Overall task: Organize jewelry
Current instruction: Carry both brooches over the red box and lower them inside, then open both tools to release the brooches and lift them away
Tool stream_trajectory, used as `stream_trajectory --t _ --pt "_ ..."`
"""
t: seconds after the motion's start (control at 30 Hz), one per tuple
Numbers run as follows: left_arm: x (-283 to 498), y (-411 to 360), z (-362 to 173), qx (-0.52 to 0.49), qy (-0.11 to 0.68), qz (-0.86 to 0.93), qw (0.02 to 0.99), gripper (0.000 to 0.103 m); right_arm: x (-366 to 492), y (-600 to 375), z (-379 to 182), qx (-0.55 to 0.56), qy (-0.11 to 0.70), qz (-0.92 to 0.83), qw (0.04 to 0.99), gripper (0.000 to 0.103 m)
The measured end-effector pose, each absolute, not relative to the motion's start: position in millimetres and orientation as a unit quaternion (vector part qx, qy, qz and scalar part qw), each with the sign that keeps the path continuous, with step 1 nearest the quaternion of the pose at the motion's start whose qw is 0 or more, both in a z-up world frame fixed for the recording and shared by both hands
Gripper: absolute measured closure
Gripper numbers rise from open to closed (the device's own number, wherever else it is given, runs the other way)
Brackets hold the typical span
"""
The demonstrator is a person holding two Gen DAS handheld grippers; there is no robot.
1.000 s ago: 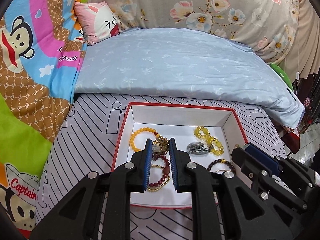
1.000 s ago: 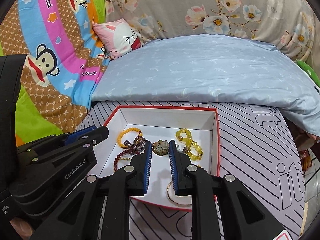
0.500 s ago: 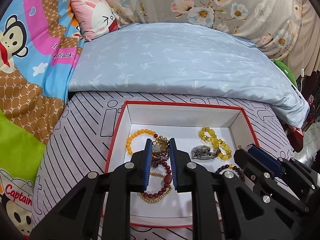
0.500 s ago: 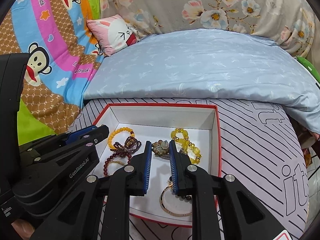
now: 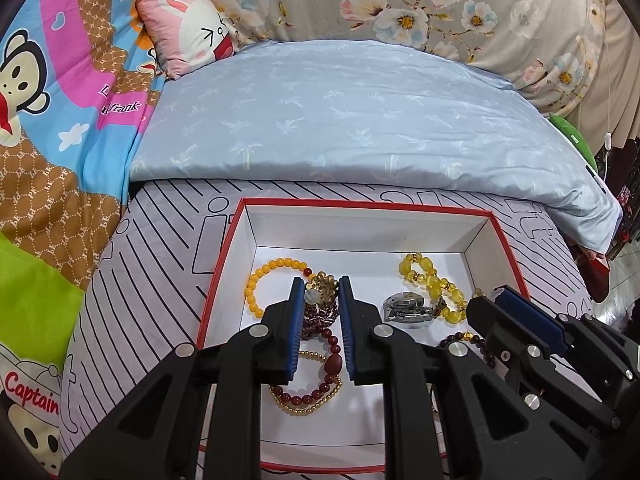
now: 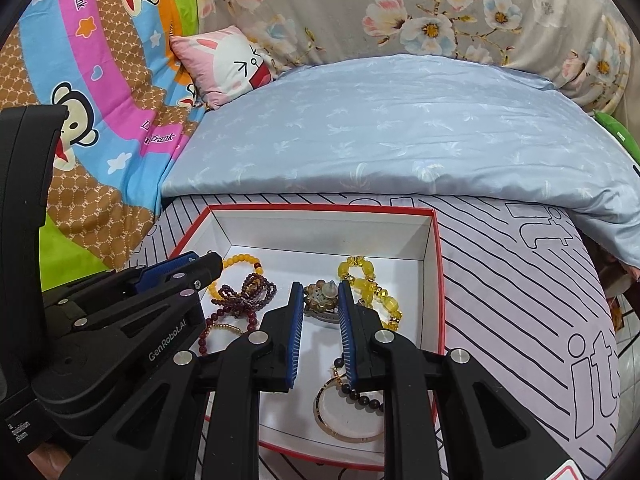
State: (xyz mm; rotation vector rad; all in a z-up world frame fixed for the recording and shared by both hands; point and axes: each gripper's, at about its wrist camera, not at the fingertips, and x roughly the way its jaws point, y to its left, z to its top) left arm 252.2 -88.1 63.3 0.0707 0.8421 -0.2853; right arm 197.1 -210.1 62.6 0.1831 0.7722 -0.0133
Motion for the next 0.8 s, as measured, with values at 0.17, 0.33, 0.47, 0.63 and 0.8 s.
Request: stream_trajectory --t 0.17,0.33,0.47,0.63,0.8 --pt "254.1 -89.2 61.2 0.034 0.409 -0.137 0.902 0.086 200.3 -208.9 60.8 0.089 0.377 -0.007 0.922 0.086" --pt "257.4 -88.9 57.9 0.035 0.41 -0.134 0.901 0.086 202.6 -206.2 58.0 0.085 0.379 -0.01 0.922 0.086" --pt "258.8 -88.6 54.4 0.034 0.413 -0.133 0.9 0.086 204.8 -205.1 54.6 0.084 0.381 -0.012 0.921 0.086" --pt "259.6 -87.8 52.9 0.034 0.413 -0.131 0.901 0.086 205.9 -203.0 53.0 0.083 0.383 -0.013 0.92 0.086" --pt "260.0 -87.7 50.8 0.034 0.417 -0.125 0.9 0.082 206.4 -200.7 51.4 0.078 0.383 -0.019 0.92 0.085"
